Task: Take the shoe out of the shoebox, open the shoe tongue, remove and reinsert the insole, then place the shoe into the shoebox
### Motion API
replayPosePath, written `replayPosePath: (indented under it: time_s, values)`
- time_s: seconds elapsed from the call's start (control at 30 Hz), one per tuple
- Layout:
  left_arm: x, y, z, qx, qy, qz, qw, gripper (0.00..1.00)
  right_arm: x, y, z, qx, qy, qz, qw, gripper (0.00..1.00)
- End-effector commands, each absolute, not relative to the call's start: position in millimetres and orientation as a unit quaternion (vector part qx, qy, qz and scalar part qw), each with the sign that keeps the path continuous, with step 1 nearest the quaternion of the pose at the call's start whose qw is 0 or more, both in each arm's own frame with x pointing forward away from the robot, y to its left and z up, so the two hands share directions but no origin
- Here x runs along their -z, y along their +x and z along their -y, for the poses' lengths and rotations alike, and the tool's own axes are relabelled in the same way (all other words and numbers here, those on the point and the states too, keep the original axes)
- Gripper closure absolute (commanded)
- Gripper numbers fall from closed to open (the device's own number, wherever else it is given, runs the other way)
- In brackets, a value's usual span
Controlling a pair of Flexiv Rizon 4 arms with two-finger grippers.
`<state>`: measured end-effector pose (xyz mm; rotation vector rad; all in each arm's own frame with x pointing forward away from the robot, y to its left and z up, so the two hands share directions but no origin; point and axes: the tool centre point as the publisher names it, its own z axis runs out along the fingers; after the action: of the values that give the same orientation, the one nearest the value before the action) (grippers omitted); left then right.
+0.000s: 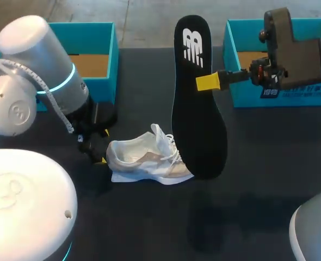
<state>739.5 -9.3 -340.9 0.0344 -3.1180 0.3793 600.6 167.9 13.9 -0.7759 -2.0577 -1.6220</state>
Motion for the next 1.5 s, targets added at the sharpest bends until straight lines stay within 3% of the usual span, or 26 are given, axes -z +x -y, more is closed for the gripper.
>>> replayPosePath:
  time_s: [0.03, 1.5]
  values:
    - [336.8, 741.1, 16.8, -0.057, 0.008, 0.998, 0.0, 0.0, -14.1, 604.2, -171.8, 0.579, -0.278, 0.738, 0.205, 1.0]
    - [337.6, 743.5, 23.4, -0.033, 0.003, 0.999, 0.002, 0.0, -14.1, 604.2, -171.8, 0.579, -0.278, 0.738, 0.205, 1.0]
